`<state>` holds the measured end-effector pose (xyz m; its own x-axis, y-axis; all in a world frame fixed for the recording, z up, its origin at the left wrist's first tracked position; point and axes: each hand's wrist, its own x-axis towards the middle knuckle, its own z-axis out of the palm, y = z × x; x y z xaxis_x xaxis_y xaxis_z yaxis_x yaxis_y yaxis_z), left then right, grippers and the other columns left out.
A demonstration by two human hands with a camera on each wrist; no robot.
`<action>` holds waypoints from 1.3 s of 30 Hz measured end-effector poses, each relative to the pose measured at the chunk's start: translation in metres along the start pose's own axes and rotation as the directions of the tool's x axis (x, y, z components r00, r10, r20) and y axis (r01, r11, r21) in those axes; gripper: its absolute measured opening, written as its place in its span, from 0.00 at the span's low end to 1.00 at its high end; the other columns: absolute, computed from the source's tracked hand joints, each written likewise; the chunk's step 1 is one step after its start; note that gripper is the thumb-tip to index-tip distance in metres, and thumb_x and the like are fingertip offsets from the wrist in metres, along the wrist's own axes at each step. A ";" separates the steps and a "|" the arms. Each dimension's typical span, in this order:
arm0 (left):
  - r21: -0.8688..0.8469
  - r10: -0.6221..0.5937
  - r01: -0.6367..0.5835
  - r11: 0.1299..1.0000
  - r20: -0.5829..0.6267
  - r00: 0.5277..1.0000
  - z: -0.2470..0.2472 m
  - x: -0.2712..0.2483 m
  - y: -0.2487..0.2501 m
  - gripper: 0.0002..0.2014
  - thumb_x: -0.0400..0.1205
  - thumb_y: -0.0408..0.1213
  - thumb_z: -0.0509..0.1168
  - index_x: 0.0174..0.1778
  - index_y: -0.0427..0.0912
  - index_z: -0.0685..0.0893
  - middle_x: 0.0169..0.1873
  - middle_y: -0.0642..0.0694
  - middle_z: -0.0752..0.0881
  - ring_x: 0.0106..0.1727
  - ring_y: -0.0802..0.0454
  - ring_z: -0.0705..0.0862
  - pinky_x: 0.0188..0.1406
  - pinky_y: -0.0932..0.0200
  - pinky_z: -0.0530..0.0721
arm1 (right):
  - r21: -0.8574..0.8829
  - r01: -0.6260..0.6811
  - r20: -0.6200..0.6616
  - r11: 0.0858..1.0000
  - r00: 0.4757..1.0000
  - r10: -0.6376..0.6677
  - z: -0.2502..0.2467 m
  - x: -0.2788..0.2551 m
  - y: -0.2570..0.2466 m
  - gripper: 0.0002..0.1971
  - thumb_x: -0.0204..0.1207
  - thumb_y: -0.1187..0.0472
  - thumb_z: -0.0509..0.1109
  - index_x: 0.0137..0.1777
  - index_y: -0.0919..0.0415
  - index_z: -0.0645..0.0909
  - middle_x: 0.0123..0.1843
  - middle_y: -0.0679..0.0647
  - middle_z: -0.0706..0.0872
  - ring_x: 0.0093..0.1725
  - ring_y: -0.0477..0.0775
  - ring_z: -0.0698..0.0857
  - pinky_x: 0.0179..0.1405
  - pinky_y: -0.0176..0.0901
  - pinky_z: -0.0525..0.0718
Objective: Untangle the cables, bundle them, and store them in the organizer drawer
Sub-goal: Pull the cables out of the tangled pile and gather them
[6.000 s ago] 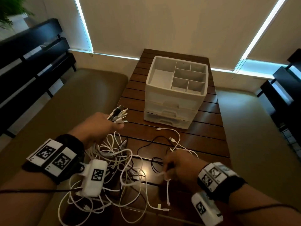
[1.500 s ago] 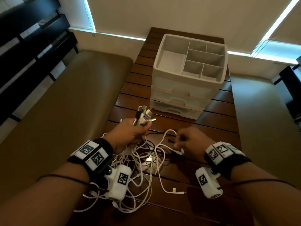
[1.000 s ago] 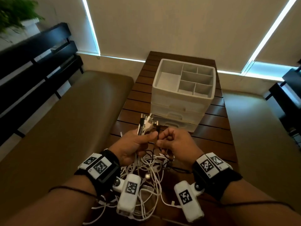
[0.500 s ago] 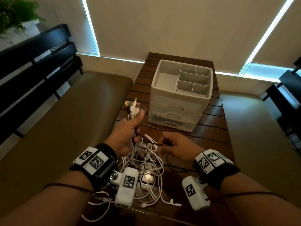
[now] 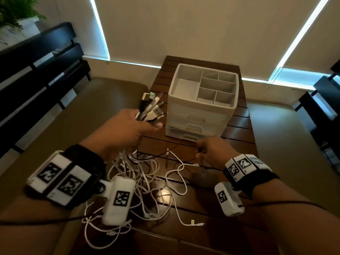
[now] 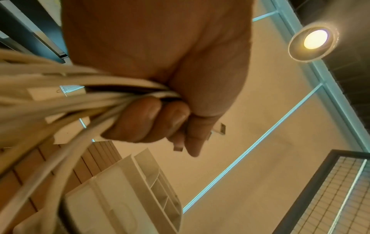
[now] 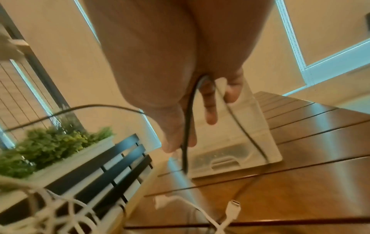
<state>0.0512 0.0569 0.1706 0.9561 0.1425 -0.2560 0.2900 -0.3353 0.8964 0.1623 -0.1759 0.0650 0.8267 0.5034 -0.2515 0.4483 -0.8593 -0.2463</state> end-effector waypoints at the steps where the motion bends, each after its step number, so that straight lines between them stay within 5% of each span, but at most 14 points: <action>1: 0.004 0.008 -0.007 1.000 -0.052 0.999 0.006 0.002 0.001 0.07 0.78 0.43 0.72 0.41 0.44 0.84 0.19 0.53 0.73 0.20 0.57 0.69 0.19 0.63 0.68 | -0.063 -0.005 -0.027 0.998 1.000 0.004 -0.004 0.000 -0.004 0.04 0.75 0.50 0.71 0.43 0.49 0.81 0.48 0.46 0.85 0.59 0.50 0.75 0.64 0.59 0.70; 4: -0.048 0.005 -0.010 0.999 -0.100 0.995 0.020 0.006 -0.001 0.05 0.79 0.41 0.72 0.40 0.46 0.84 0.21 0.50 0.72 0.21 0.56 0.68 0.17 0.63 0.68 | -0.044 0.057 -0.041 0.997 0.997 -0.059 -0.014 -0.005 -0.015 0.04 0.77 0.51 0.70 0.43 0.49 0.80 0.50 0.47 0.85 0.60 0.50 0.76 0.65 0.59 0.70; 7: -0.105 -0.029 0.014 0.994 -0.141 0.990 0.014 0.010 -0.002 0.05 0.78 0.40 0.72 0.38 0.47 0.84 0.22 0.49 0.71 0.21 0.55 0.66 0.19 0.64 0.66 | 0.524 0.091 -0.042 0.847 0.996 -0.081 -0.020 -0.010 -0.008 0.05 0.78 0.62 0.70 0.42 0.53 0.80 0.45 0.55 0.90 0.51 0.56 0.88 0.60 0.55 0.82; 9: -0.126 -0.038 0.018 0.992 -0.161 0.986 0.004 0.013 -0.005 0.04 0.77 0.40 0.73 0.39 0.47 0.85 0.21 0.49 0.70 0.21 0.54 0.65 0.19 0.63 0.64 | 0.687 0.095 -0.132 0.721 0.991 -0.005 -0.024 -0.014 0.002 0.04 0.77 0.64 0.72 0.43 0.56 0.80 0.42 0.58 0.91 0.47 0.57 0.89 0.58 0.57 0.84; 15: -0.088 0.058 -0.067 0.994 -0.100 0.993 0.037 0.010 0.001 0.08 0.77 0.43 0.74 0.34 0.47 0.85 0.12 0.58 0.74 0.16 0.64 0.69 0.17 0.68 0.67 | 0.507 0.269 -0.241 0.819 0.957 -0.165 -0.046 -0.016 -0.029 0.11 0.72 0.63 0.77 0.34 0.49 0.79 0.38 0.43 0.84 0.40 0.41 0.82 0.43 0.36 0.77; 19: -0.085 0.075 -0.081 0.993 -0.078 0.994 0.056 0.010 -0.001 0.12 0.77 0.39 0.74 0.30 0.46 0.81 0.13 0.58 0.74 0.15 0.65 0.69 0.20 0.64 0.66 | 0.538 0.397 -0.293 0.743 0.915 -0.277 -0.058 -0.016 -0.045 0.08 0.73 0.65 0.75 0.38 0.51 0.82 0.39 0.47 0.86 0.40 0.42 0.84 0.43 0.33 0.81; 24: -0.331 0.029 -0.123 0.935 -0.274 0.961 0.027 0.007 0.004 0.06 0.79 0.38 0.71 0.37 0.48 0.83 0.15 0.60 0.77 0.23 0.59 0.70 0.24 0.61 0.66 | 0.485 0.216 -0.062 0.847 0.975 -0.213 -0.041 -0.016 -0.005 0.07 0.78 0.64 0.71 0.40 0.55 0.79 0.37 0.49 0.81 0.37 0.41 0.79 0.42 0.35 0.77; 26: -0.419 0.026 -0.177 0.890 -0.342 0.939 0.007 0.011 0.006 0.08 0.79 0.36 0.71 0.34 0.48 0.82 0.17 0.57 0.77 0.18 0.60 0.68 0.20 0.64 0.64 | 0.383 0.082 0.012 0.920 0.996 -0.093 -0.026 -0.015 0.018 0.06 0.79 0.62 0.69 0.41 0.53 0.79 0.40 0.50 0.83 0.40 0.47 0.81 0.45 0.42 0.77; 28: -0.448 0.005 -0.176 0.877 -0.356 0.934 -0.011 0.016 0.005 0.12 0.77 0.35 0.71 0.29 0.48 0.79 0.18 0.55 0.75 0.13 0.61 0.65 0.15 0.67 0.62 | 0.403 -0.010 -0.019 0.915 1.000 0.019 -0.017 -0.018 0.033 0.08 0.80 0.61 0.68 0.40 0.49 0.78 0.40 0.50 0.84 0.42 0.46 0.83 0.43 0.39 0.78; 32: -0.240 -0.070 -0.024 0.970 -0.375 0.924 -0.013 0.020 -0.007 0.11 0.75 0.32 0.72 0.29 0.43 0.78 0.17 0.50 0.70 0.15 0.55 0.65 0.17 0.65 0.64 | 0.640 0.070 -0.261 0.765 0.956 0.131 -0.026 -0.025 0.038 0.04 0.78 0.67 0.70 0.42 0.64 0.84 0.36 0.50 0.87 0.30 0.29 0.82 0.34 0.18 0.75; 35: 0.042 -0.049 0.076 0.996 -0.445 0.894 0.001 0.024 -0.024 0.04 0.73 0.31 0.73 0.34 0.38 0.84 0.24 0.44 0.76 0.24 0.49 0.71 0.25 0.58 0.68 | 0.639 0.123 -0.257 0.759 0.964 0.060 -0.036 -0.025 0.032 0.06 0.77 0.63 0.73 0.40 0.63 0.88 0.36 0.52 0.89 0.35 0.37 0.84 0.40 0.25 0.78; 39: 0.160 -0.009 0.099 0.982 -0.484 0.875 0.010 0.028 -0.037 0.03 0.74 0.29 0.70 0.36 0.33 0.84 0.25 0.42 0.78 0.25 0.47 0.73 0.23 0.59 0.68 | 0.655 0.167 -0.180 0.737 0.982 -0.062 -0.045 -0.027 0.023 0.07 0.75 0.63 0.74 0.42 0.69 0.86 0.37 0.65 0.89 0.37 0.52 0.85 0.42 0.34 0.82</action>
<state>0.0678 0.0639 0.1268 0.8137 0.5784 -0.0574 0.3863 -0.4644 0.7969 0.1658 -0.2137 0.1083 0.8448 0.5313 -0.0631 0.2457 -0.4901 -0.8363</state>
